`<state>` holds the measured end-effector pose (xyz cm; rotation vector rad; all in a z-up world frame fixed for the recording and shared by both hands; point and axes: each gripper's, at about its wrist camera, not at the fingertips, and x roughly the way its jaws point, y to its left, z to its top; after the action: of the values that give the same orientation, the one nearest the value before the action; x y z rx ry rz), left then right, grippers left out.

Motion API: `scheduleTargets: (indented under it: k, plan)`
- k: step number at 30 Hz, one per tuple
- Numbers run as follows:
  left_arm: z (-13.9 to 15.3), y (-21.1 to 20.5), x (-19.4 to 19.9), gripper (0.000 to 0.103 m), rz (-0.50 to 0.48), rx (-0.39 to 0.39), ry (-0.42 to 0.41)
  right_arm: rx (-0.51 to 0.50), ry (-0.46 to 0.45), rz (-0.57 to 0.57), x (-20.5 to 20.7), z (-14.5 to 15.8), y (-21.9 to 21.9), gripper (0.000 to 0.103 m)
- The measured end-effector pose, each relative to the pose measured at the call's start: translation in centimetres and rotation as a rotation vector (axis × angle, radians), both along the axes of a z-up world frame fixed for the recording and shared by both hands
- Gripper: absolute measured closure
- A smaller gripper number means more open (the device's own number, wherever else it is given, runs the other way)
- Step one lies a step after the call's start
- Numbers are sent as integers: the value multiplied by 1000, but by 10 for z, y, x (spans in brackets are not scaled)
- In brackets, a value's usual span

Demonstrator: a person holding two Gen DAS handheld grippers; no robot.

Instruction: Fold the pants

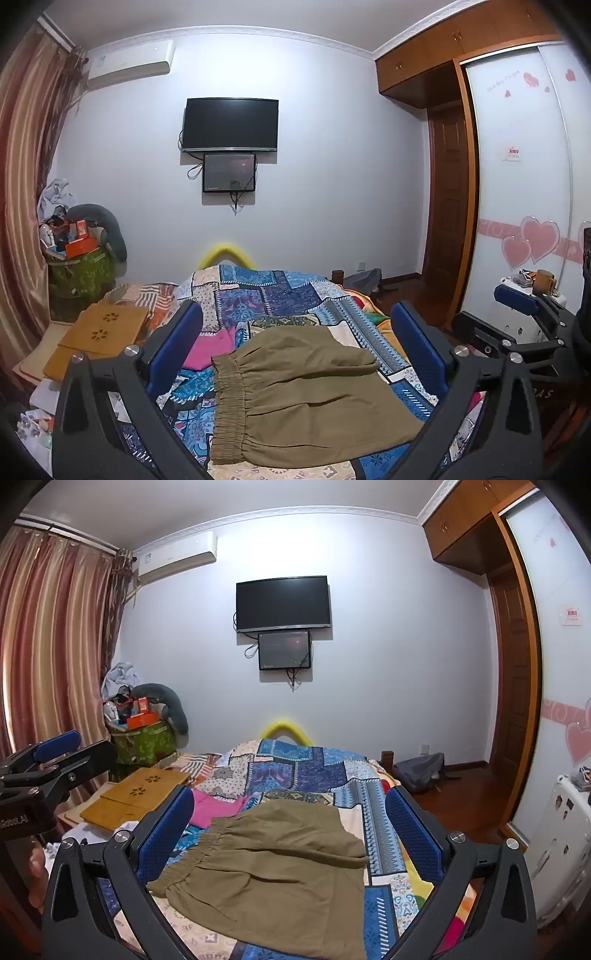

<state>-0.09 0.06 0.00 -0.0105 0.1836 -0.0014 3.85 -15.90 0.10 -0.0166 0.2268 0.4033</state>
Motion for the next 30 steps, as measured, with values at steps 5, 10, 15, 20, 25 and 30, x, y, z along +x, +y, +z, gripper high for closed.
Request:
scheduleTargets:
  k: [5,10,15,20,25,30]
  plan:
    - [2,5,5,0,6,-26,19,3,-1,2,-1,0,-1,0]
    - [-3,7,5,0,9,-23,27,2,4,2,1,0,0,0]
    - [-4,7,6,0,9,-24,28,2,5,2,-1,0,-1,0]
    - [-5,7,7,0,9,-21,28,2,12,1,1,1,-1,0]
    - [-7,6,9,0,11,-17,27,2,13,1,2,1,-2,0]
    - [-7,6,9,0,11,-16,28,3,15,1,2,1,-2,0]
